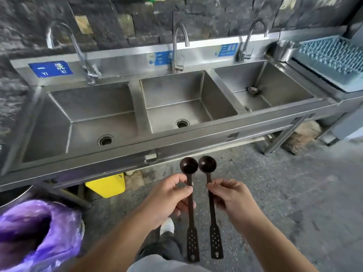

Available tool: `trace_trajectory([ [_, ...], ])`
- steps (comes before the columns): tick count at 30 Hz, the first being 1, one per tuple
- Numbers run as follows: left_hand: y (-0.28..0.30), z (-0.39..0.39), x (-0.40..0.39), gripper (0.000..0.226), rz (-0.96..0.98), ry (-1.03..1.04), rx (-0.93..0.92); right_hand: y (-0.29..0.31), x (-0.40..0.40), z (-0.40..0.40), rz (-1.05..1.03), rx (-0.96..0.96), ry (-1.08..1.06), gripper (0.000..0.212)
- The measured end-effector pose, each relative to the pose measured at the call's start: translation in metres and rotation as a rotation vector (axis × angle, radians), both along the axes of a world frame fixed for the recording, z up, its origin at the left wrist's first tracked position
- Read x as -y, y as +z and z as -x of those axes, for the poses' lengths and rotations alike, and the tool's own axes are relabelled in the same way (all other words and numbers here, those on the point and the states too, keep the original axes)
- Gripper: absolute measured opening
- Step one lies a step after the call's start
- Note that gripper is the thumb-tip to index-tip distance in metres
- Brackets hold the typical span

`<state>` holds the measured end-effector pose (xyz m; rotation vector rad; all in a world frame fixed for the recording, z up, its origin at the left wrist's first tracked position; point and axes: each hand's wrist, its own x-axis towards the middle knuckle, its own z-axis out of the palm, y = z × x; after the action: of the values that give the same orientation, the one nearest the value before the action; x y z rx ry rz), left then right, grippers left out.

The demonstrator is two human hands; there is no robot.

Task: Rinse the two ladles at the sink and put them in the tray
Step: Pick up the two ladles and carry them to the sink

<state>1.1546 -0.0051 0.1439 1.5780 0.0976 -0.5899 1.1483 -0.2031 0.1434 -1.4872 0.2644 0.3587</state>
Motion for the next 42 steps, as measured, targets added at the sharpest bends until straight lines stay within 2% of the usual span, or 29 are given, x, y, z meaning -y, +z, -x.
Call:
trace_trajectory([
  [3,-0.009,-0.051,0.004,0.010,0.005,0.033,-0.017,-0.007,0.005,-0.056,0.015,-0.009,0.039,0.028],
  [9,-0.020,-0.175,-0.002,0.008,0.036,0.086,-0.034,-0.014,-0.003,-0.182,0.024,-0.005,0.082,0.014],
  [14,-0.009,-0.269,-0.010,0.007,0.022,0.071,-0.009,-0.007,-0.015,-0.282,0.029,-0.021,0.072,0.018],
  [20,-0.009,-0.353,-0.009,0.012,-0.011,0.150,-0.045,-0.013,-0.011,-0.371,0.005,-0.072,0.097,0.024],
  [25,-0.024,-0.418,0.003,0.010,-0.051,0.251,-0.104,-0.035,0.004,-0.453,-0.027,-0.115,0.162,0.015],
  [29,-0.040,-0.473,0.011,0.009,-0.131,0.331,-0.148,-0.065,0.020,-0.525,0.036,-0.225,0.183,0.016],
  [32,-0.070,-0.517,0.013,0.008,-0.143,0.410,-0.224,-0.098,0.028,-0.576,0.066,-0.314,0.209,0.017],
  [35,-0.116,-0.558,0.010,0.015,-0.175,0.486,-0.307,-0.141,0.029,-0.621,0.130,-0.418,0.180,0.013],
  [39,-0.194,-0.591,0.006,0.005,-0.196,0.549,-0.378,-0.205,0.021,-0.660,0.222,-0.498,0.118,0.010],
  [42,-0.261,-0.604,0.007,0.015,-0.274,0.559,-0.421,-0.255,0.012,-0.673,0.255,-0.529,0.086,0.008],
])
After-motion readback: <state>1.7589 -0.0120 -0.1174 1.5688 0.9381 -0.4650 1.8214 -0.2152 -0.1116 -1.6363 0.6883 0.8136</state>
